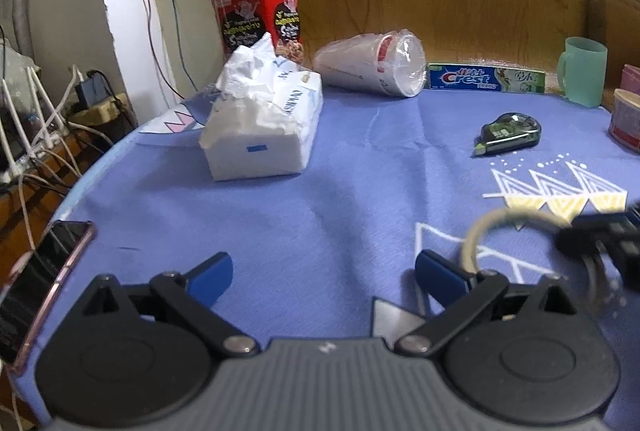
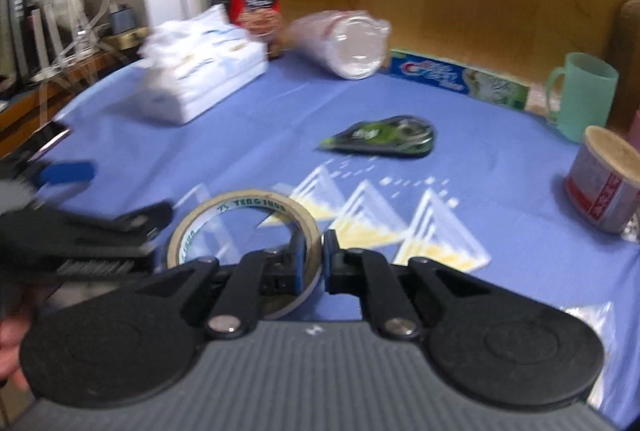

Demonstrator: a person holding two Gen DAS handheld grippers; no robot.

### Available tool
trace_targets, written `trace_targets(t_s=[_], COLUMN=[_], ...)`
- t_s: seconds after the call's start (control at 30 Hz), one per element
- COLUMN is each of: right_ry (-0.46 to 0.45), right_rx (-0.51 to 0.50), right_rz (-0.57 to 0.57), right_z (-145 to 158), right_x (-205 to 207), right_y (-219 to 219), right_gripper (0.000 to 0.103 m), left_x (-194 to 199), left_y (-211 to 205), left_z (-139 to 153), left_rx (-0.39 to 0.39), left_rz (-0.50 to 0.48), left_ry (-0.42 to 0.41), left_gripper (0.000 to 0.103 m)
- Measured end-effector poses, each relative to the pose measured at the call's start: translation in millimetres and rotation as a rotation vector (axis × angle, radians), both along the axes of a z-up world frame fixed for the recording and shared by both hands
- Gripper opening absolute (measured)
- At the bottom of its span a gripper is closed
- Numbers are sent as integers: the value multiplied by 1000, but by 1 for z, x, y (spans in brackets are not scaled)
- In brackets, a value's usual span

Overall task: Organize soft objects
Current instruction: 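Close the right tool on the rim of the masking tape roll, then carry the tape roll into the pink tin box and open the right tool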

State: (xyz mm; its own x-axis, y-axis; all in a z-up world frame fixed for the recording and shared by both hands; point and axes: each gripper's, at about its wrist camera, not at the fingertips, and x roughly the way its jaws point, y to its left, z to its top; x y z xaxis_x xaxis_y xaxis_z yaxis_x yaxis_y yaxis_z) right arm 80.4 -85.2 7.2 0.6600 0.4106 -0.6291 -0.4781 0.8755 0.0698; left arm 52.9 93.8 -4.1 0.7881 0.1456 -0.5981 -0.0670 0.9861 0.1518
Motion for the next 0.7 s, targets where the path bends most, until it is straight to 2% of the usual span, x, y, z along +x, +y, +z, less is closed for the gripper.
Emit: trace_targets(t_s=[0.27, 0.7], right_ry=[-13, -13], right_rx=[21, 36], right_rz=[75, 75], right_z=[-1, -3], right_x=[-40, -44], right_y=[11, 26], right_gripper=[12, 12], left_x=[-15, -20], left_y=[22, 40], left_z=[3, 3], left_rx=[22, 7], left_rz=[61, 101], left_ry=[5, 0], left_gripper=[101, 101])
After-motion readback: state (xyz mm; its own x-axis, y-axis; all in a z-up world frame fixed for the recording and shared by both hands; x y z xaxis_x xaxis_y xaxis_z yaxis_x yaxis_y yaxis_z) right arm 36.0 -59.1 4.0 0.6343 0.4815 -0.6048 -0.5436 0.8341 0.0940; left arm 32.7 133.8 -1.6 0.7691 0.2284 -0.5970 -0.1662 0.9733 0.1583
